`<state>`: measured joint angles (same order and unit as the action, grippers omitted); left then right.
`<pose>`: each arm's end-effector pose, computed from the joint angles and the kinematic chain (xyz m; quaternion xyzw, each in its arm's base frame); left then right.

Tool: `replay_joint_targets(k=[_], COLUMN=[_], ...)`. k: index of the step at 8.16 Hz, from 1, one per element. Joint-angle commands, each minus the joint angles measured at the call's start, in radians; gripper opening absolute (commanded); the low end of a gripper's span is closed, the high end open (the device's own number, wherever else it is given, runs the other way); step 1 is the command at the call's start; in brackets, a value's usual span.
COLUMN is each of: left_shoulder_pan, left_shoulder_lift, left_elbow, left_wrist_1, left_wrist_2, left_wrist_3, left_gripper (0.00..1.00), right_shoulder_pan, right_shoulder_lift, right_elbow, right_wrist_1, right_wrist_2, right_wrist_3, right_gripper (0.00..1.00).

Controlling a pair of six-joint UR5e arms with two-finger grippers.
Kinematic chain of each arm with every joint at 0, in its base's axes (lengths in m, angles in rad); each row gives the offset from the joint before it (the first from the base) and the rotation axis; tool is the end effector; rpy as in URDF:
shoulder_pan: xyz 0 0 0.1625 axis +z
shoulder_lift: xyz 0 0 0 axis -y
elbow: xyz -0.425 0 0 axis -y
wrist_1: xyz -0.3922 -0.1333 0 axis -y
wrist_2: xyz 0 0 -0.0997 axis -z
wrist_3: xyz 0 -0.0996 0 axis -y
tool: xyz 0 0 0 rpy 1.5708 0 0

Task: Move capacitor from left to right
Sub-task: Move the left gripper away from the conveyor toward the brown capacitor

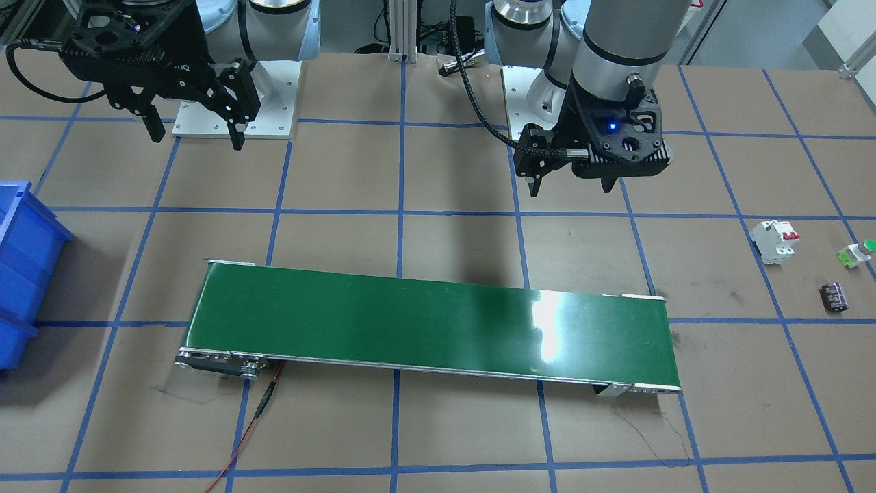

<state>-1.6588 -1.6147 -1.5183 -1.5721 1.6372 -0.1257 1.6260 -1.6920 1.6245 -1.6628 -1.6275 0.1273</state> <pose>-0.1711 -0.4981 0.4918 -0.0190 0.9993 -0.0072 0.0326 0.1525 -0.4464 0.5285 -0.0382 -0.9957 0.0819 0.0209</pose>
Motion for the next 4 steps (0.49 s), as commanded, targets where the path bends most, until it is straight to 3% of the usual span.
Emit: replay_joint_targets(k=[1,4], left_shoulder_pan=[0.001,0.074], left_shoulder_lift=[0.010,0.013], left_elbow=[-0.002,0.009], left_wrist_1=[-0.026,-0.028], left_wrist_2=[-0.010,0.003], left_wrist_3=[-0.002,0.006], left_gripper=[1.00,1.00], right_shoulder_pan=[0.000,0.002], right_shoulder_lift=[0.000,0.000], right_elbow=[0.000,0.000], right_wrist_1=[0.000,0.000], right_wrist_2=[0.000,0.000], right_wrist_3=[0.000,0.000], right_gripper=[1.00,1.00])
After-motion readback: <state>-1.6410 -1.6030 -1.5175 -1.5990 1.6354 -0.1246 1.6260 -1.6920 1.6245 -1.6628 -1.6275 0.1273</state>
